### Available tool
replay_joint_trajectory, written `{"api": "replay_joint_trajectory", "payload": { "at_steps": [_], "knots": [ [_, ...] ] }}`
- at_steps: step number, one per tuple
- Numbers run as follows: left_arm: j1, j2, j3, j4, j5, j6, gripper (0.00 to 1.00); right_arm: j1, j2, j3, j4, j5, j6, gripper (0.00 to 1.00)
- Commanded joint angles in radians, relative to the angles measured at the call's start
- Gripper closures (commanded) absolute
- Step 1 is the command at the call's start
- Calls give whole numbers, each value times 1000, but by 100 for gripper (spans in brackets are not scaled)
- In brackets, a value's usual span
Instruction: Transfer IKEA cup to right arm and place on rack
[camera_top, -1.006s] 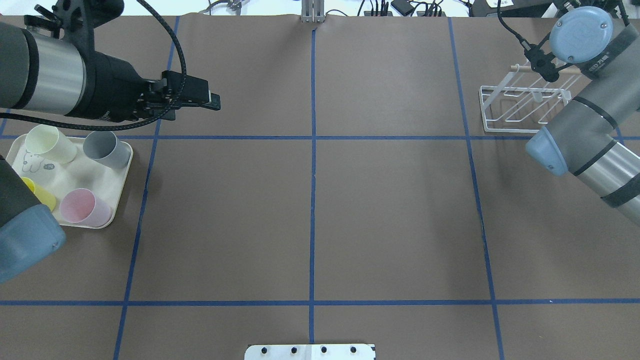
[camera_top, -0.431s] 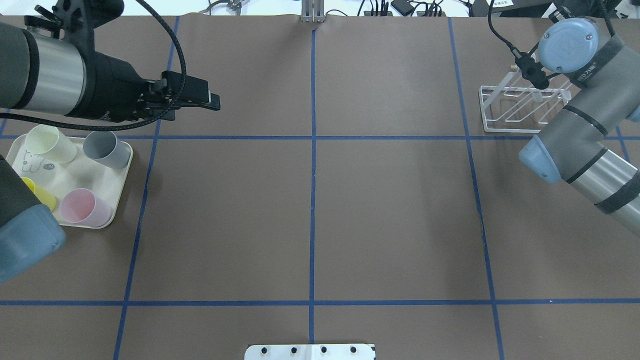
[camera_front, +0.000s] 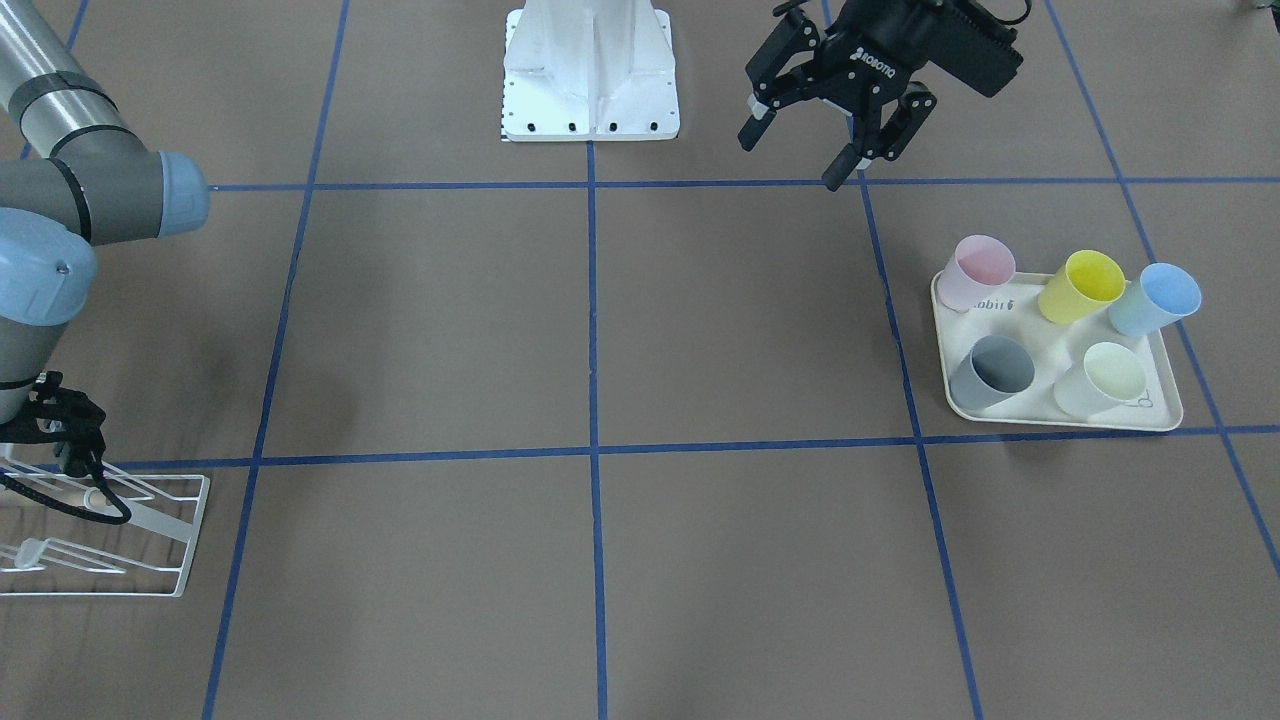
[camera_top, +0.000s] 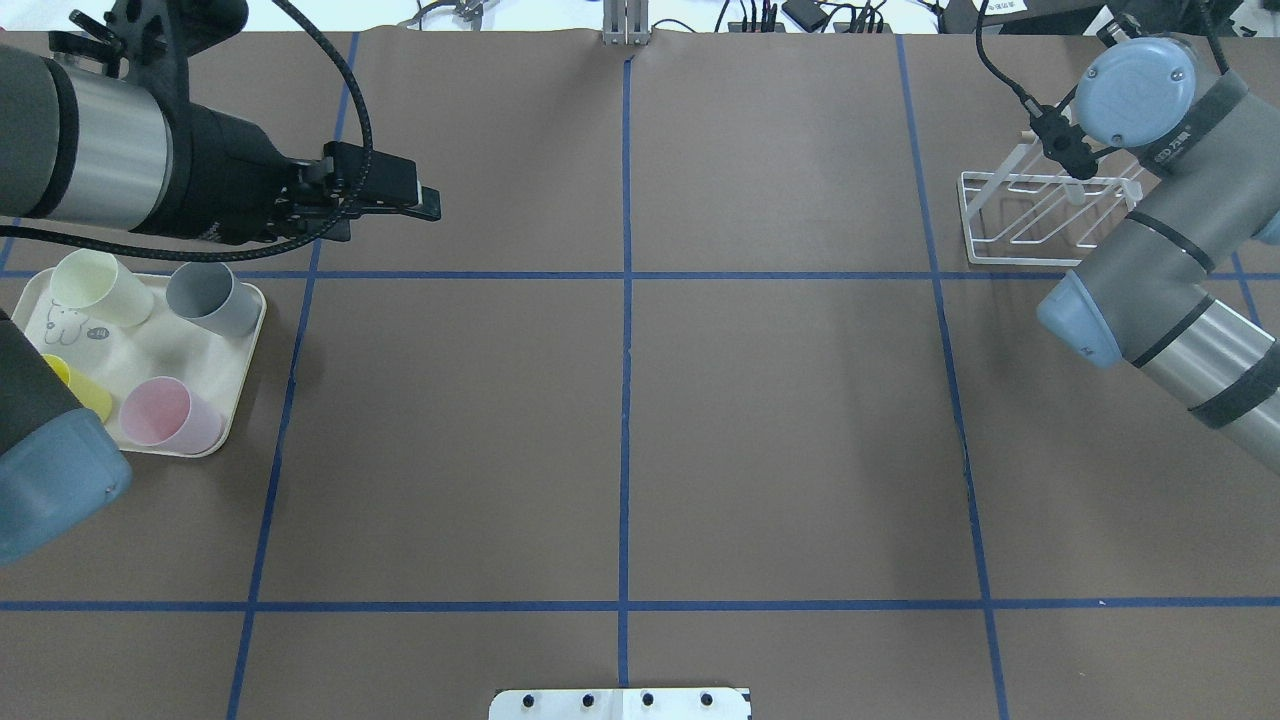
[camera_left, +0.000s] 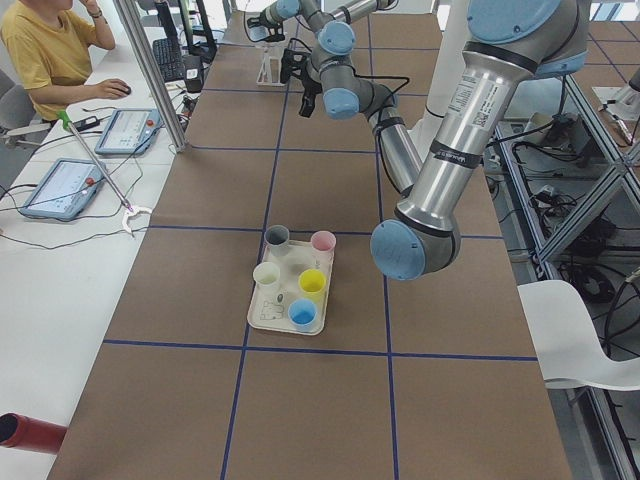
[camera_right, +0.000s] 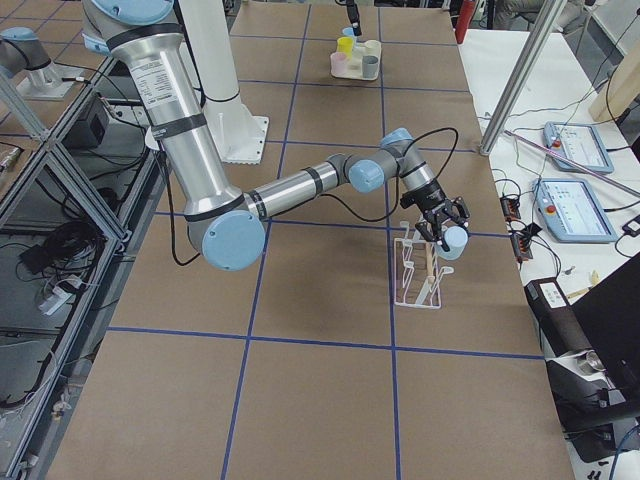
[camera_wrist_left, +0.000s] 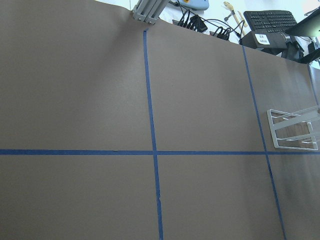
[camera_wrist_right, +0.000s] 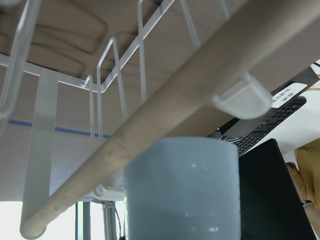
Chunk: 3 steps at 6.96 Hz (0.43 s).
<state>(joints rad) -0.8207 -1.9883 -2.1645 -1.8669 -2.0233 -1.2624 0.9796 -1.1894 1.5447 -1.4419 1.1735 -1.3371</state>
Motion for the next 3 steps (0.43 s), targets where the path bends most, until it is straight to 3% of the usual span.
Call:
{"api": "replay_joint_trajectory", "payload": {
  "at_steps": [1,3],
  "knots": [
    [0,-3,0,0,-2,0,0,-1,2,2,2,-3,1,0],
    [0,-3,0,0,0,0,0,-1,5,0,2,-3,4,0]
  ]
}}
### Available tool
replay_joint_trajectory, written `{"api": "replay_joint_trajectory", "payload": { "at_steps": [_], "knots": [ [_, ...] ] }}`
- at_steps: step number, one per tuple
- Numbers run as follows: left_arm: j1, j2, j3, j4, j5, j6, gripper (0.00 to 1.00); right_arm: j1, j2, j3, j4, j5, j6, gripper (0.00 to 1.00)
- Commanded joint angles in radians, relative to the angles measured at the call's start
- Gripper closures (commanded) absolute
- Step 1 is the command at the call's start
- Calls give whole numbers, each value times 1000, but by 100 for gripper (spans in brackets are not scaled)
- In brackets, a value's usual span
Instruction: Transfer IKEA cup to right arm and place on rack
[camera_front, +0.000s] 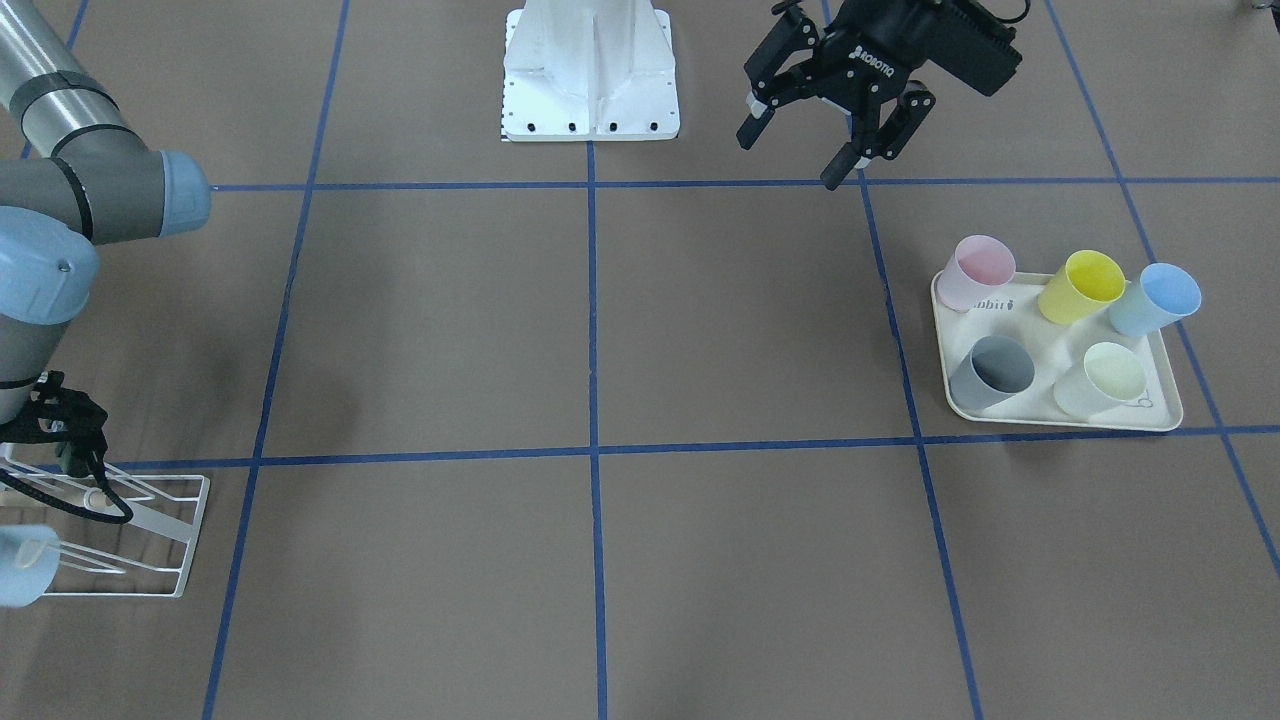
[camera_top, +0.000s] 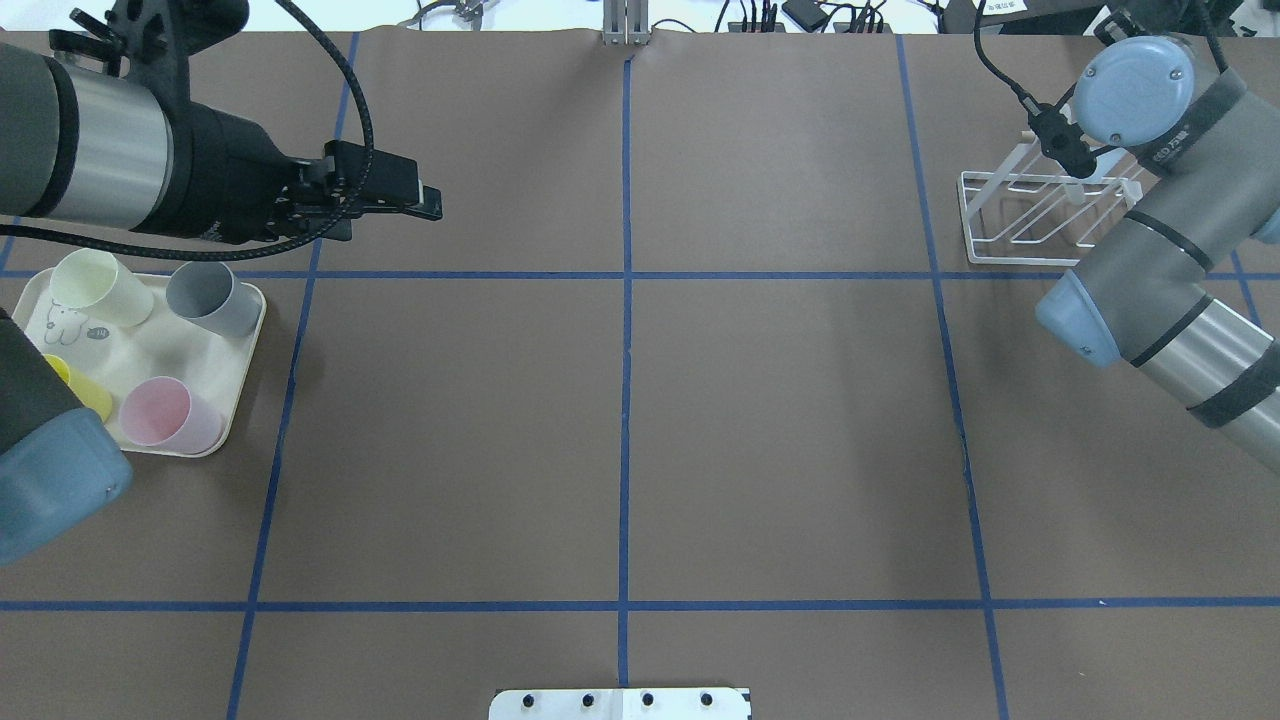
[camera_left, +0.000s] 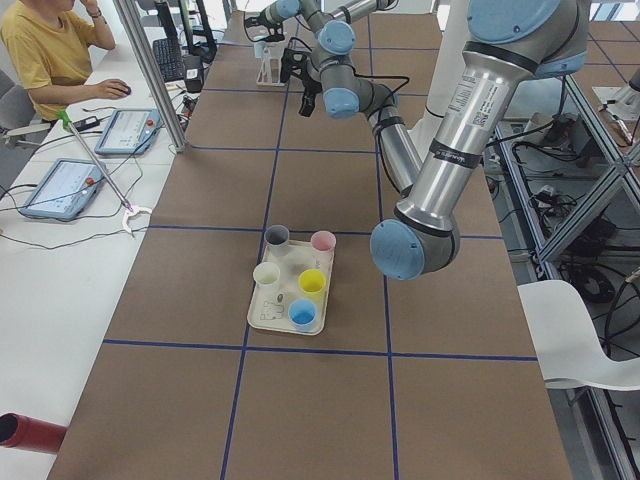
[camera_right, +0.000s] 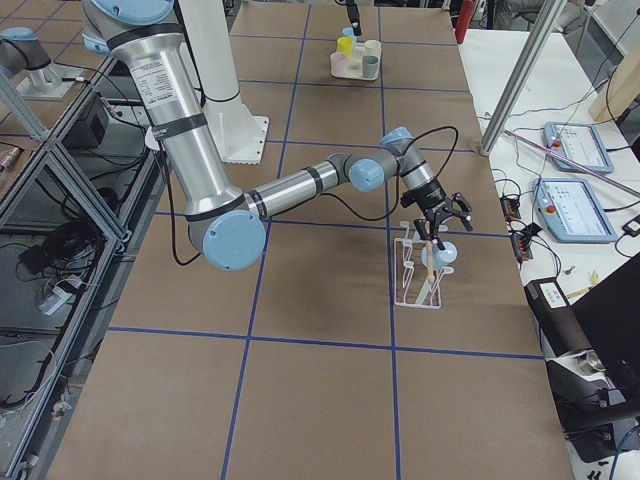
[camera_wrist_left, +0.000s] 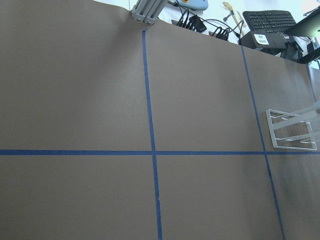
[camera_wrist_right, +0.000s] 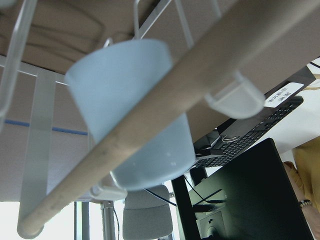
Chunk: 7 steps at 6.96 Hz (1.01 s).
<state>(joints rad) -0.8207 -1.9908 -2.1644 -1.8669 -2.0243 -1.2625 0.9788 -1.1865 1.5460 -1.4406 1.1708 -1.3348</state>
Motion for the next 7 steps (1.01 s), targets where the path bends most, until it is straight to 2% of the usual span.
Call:
{"api": "replay_joint_trajectory", "payload": {
  "at_steps": [1,2,4,5,6,7],
  "knots": [
    [0,-2,0,0,-1,2,0,0,10,8,-1,0,3,0],
    [-2,-2,-2,0,-1,3,0,7,16,63,-12,15,15,0],
    [-11,6,-11,0,-1,9,0,72,16,237,-110,213,171,0],
    [-20,10,-15,3,-1,50,0,72,15,356,-212,274,371,0],
    [-53,83,-46,14,-1,171,0,70,15,444,-265,359,611,0],
    [-75,178,-89,15,-1,307,0,70,15,485,-264,469,796,0]
  ]
}}
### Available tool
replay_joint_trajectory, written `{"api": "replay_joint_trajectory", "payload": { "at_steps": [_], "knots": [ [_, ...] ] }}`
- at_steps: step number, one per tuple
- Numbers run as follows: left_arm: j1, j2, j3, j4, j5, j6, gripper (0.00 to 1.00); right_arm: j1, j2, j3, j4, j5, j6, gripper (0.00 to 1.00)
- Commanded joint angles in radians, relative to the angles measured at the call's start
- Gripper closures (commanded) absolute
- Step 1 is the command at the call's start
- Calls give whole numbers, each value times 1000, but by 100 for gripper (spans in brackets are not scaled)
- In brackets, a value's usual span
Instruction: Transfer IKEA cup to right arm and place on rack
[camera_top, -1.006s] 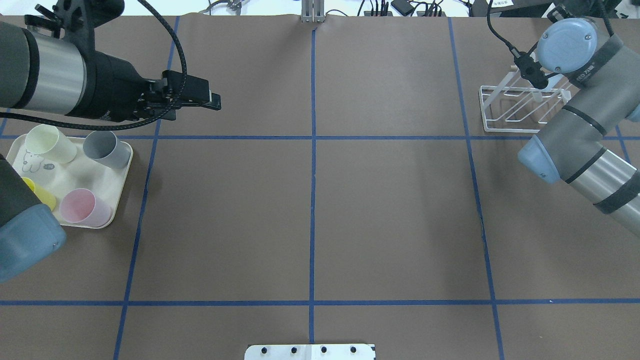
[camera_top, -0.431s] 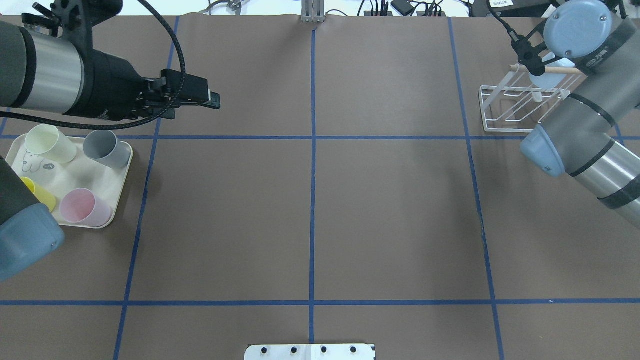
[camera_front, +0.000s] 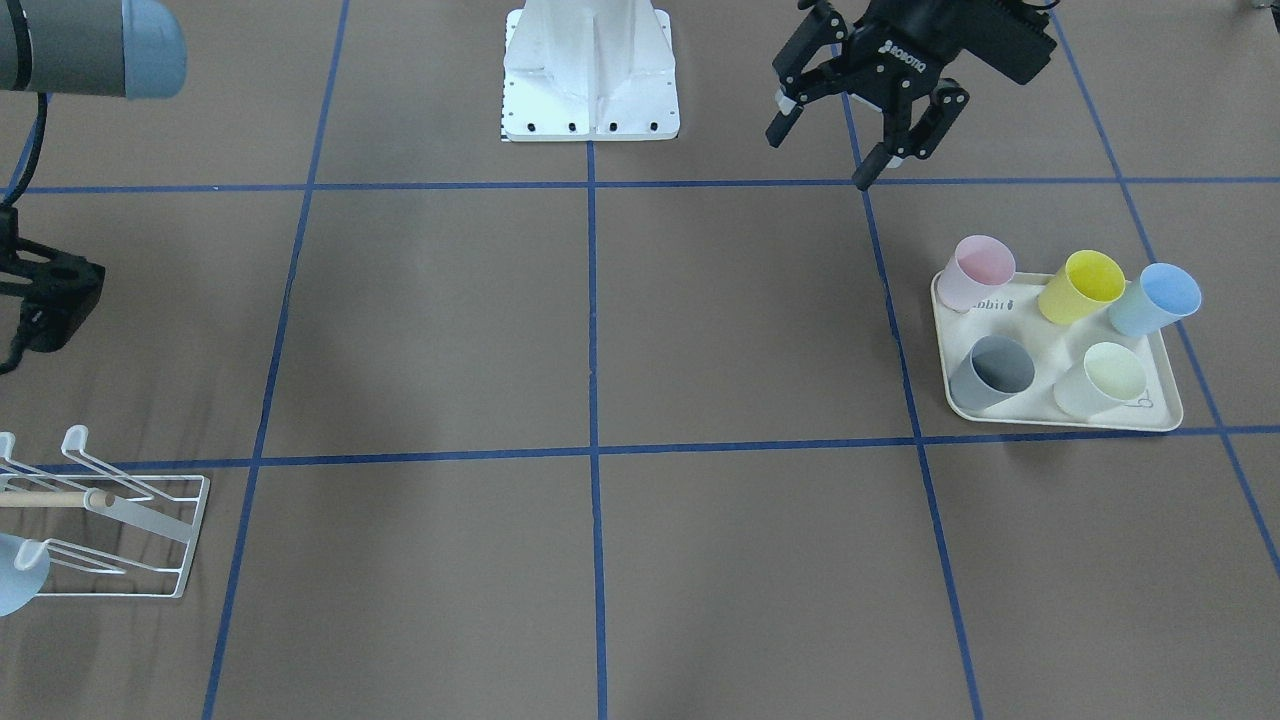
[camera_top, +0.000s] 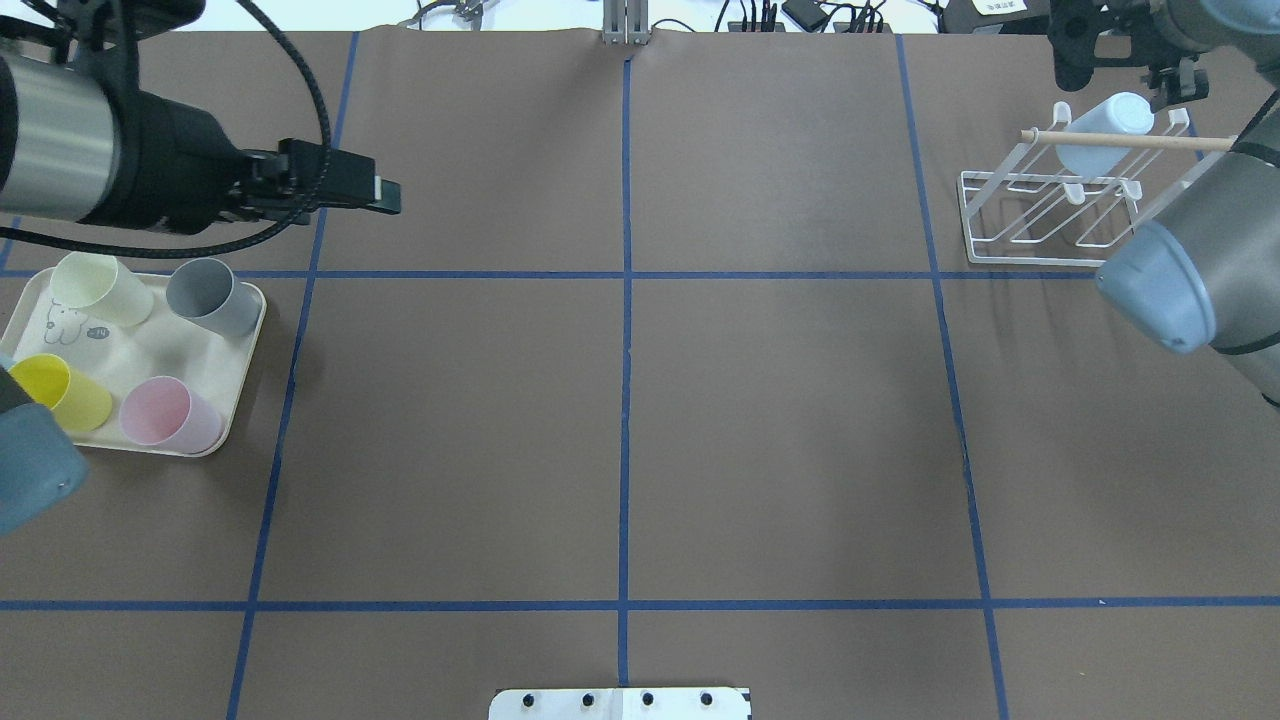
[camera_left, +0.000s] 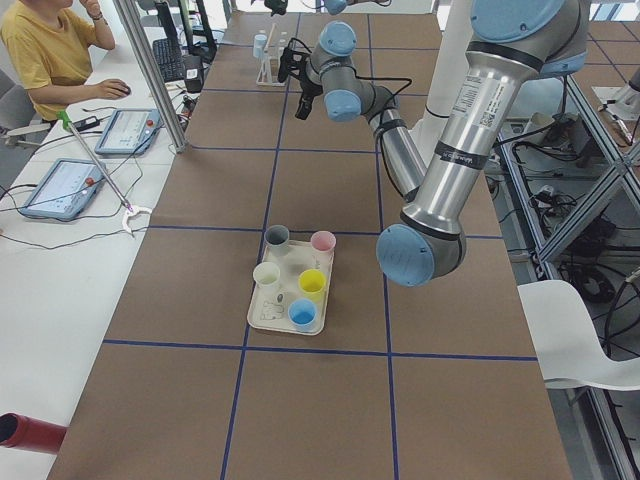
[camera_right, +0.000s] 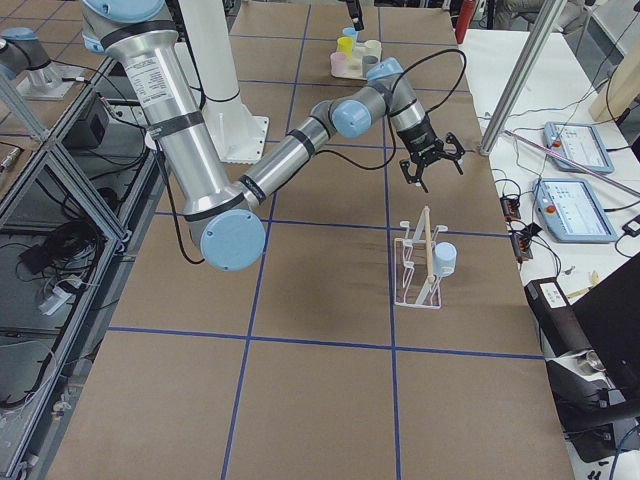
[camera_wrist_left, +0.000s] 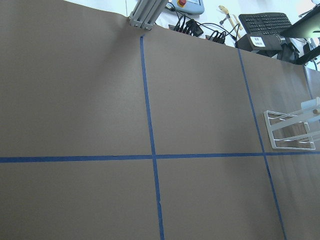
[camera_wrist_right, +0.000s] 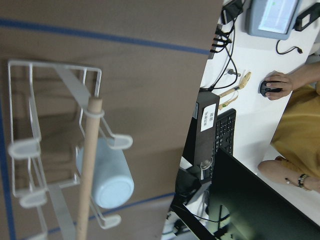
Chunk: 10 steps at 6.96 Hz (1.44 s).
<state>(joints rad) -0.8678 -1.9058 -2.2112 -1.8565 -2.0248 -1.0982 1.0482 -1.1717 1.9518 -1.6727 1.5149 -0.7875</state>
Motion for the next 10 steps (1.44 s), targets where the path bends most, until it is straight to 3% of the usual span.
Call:
{"api": "replay_joint_trajectory", "payload": {
  "at_steps": [1,3,5,6,9,10],
  "knots": [
    [-72,170,-53,0,0,272,0,-28,0,119,-27,170,487,0],
    [-143,258,-24,-7,-2,477,0,-144,70,153,-28,163,849,0],
    [-279,278,98,-38,-5,733,0,-235,173,138,-33,156,1078,0],
    [-351,319,178,-117,-17,852,0,-270,206,127,-35,156,1146,0],
    [-425,517,486,-636,-59,979,0,-309,225,116,-35,156,1199,0],
    [-425,551,618,-831,-180,907,0,-309,225,116,-35,156,1199,0]
  ]
}}
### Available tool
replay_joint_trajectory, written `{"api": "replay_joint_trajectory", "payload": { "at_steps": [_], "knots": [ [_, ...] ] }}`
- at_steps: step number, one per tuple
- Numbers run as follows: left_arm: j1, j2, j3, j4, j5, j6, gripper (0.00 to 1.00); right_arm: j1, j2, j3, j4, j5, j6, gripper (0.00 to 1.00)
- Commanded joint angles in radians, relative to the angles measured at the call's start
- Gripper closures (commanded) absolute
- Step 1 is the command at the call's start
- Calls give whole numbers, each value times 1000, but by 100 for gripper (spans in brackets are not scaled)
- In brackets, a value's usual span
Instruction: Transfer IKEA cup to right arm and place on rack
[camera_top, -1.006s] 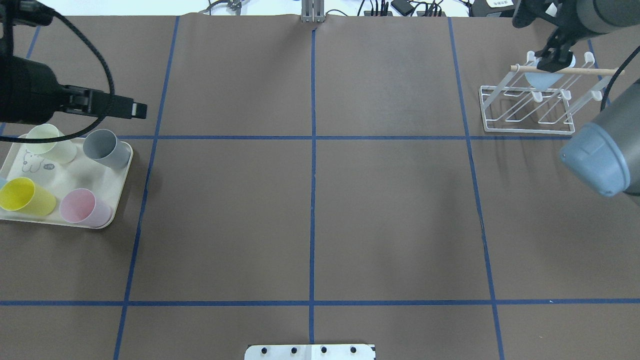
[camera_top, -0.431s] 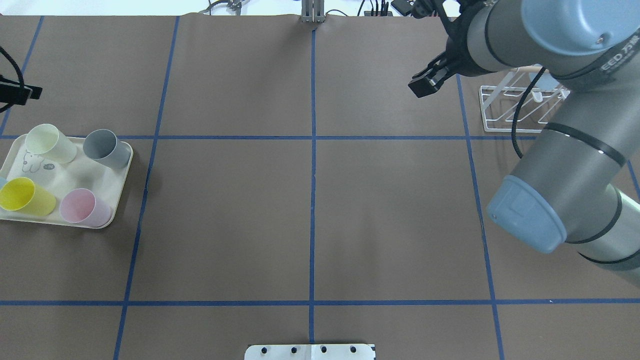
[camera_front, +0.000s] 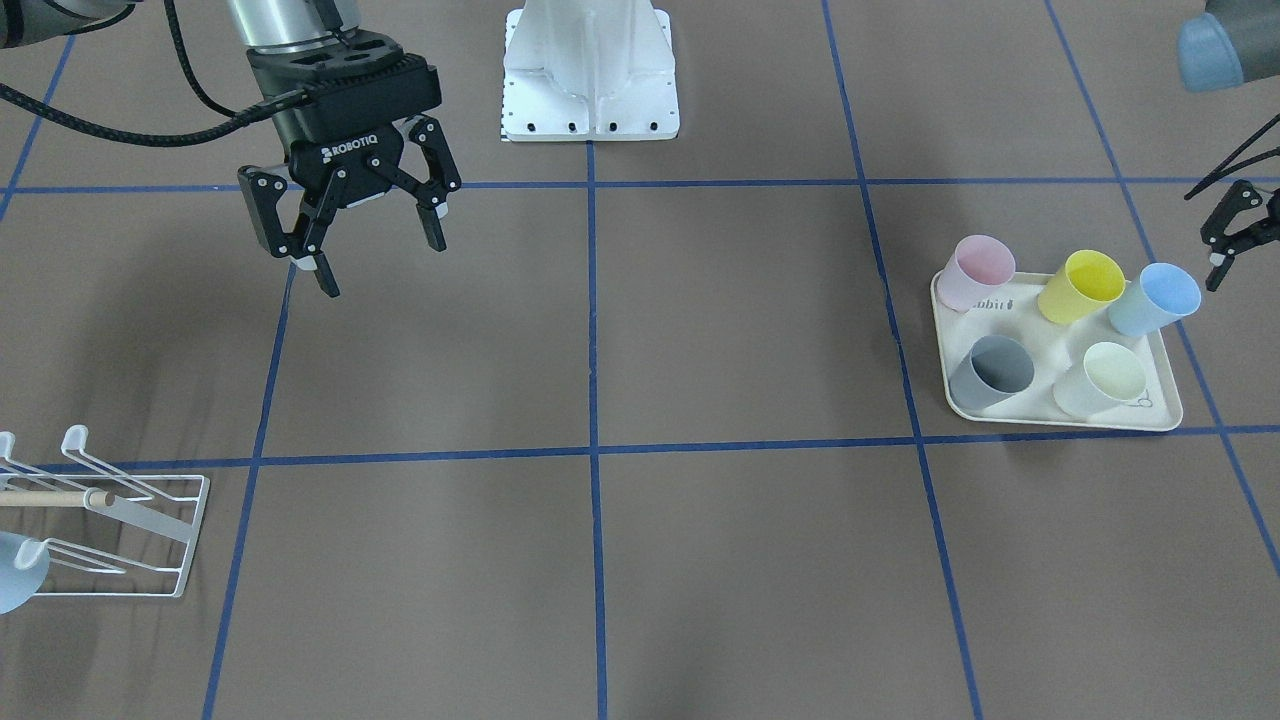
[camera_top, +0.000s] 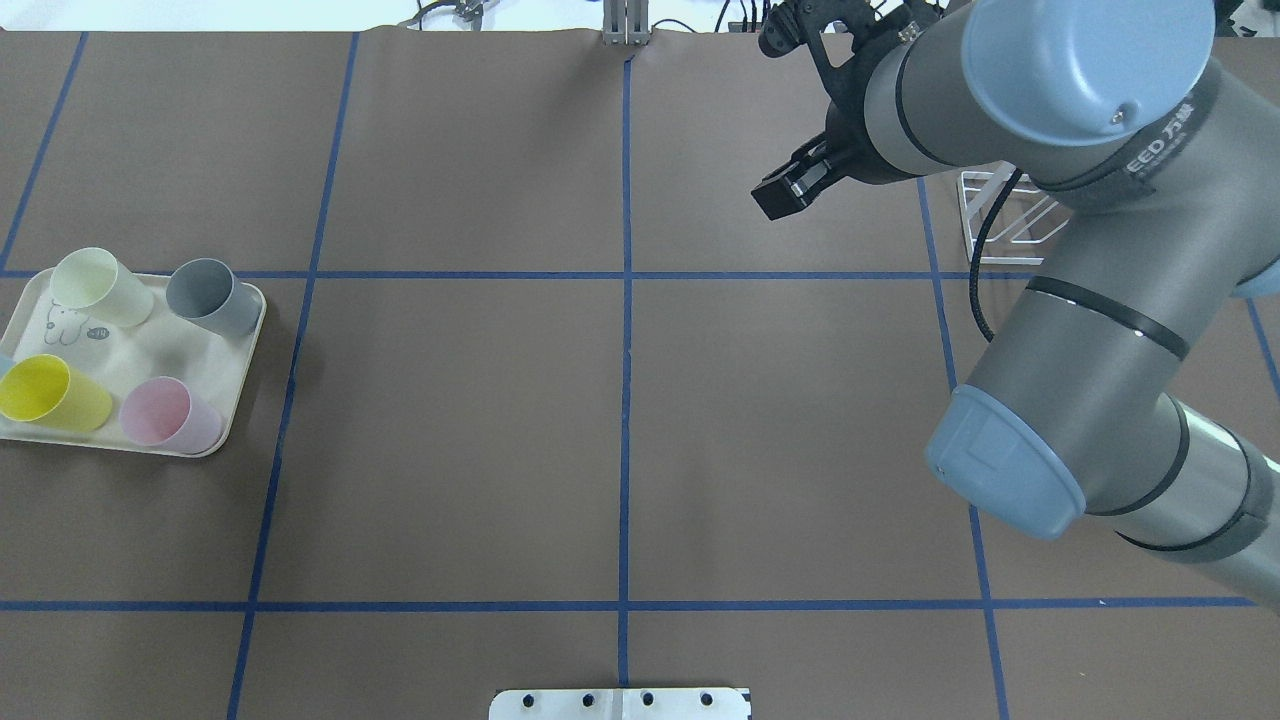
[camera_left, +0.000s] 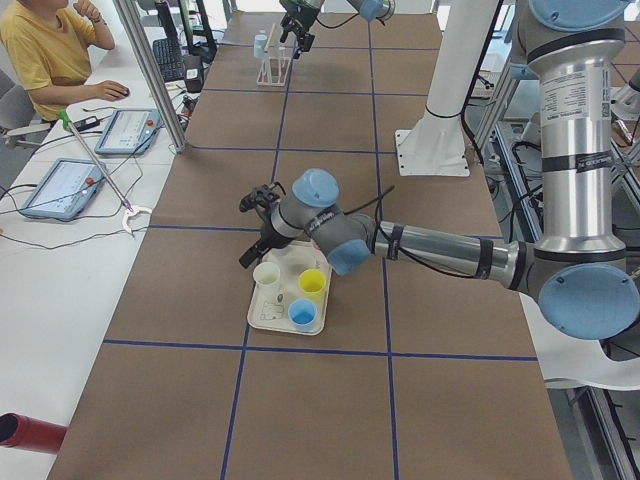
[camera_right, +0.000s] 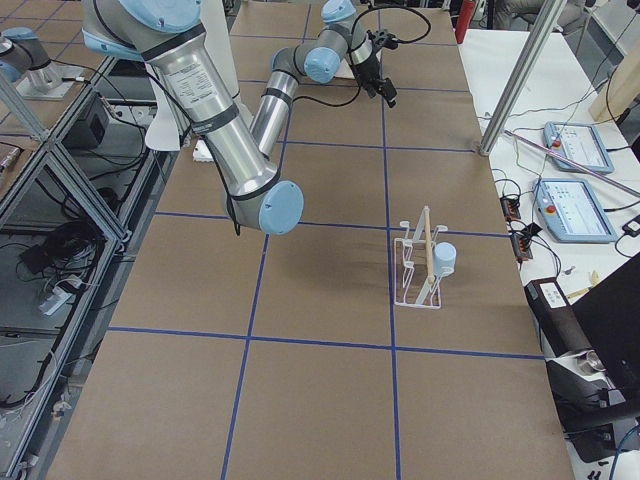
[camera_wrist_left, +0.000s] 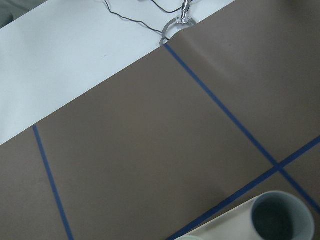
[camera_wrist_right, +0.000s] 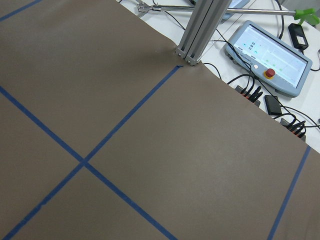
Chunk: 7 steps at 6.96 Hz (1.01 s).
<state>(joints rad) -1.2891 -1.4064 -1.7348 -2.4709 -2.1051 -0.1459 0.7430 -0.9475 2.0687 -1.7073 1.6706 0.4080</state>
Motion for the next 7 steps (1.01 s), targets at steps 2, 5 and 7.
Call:
{"api": "replay_joint_trajectory", "payload": {
  "at_steps": [2,5,7],
  "knots": [
    [0,84,256,-429,-106,-382,0,-5,0,1,2,0,3,0],
    [8,72,417,-589,-29,-408,0,-8,-8,-1,2,-2,2,0],
    [42,46,422,-588,-10,-475,0,-10,-11,-1,2,-2,0,0]
  ]
}}
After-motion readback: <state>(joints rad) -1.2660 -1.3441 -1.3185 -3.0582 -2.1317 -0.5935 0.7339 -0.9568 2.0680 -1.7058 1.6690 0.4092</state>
